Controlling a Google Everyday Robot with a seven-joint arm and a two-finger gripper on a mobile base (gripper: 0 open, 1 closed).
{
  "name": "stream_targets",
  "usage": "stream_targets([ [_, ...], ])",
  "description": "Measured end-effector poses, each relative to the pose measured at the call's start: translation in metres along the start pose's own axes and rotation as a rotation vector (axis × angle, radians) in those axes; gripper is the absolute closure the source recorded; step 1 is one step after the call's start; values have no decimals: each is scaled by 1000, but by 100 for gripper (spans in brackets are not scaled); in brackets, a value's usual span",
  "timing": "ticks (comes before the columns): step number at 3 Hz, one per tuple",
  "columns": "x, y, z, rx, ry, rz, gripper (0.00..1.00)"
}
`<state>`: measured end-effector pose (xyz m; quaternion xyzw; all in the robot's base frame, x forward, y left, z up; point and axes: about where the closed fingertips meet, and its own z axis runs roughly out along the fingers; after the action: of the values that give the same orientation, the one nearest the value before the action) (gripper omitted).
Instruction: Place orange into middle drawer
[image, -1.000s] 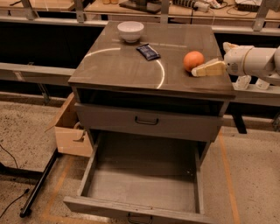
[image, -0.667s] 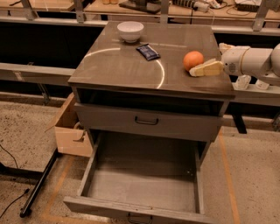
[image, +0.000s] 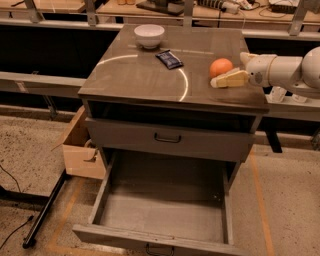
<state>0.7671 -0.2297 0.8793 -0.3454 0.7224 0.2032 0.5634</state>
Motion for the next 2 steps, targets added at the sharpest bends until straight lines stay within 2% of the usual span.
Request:
stream_targets([
  [1, 2, 5, 14, -23, -12, 30, 2],
  [2, 3, 6, 24, -41, -25, 60, 23],
])
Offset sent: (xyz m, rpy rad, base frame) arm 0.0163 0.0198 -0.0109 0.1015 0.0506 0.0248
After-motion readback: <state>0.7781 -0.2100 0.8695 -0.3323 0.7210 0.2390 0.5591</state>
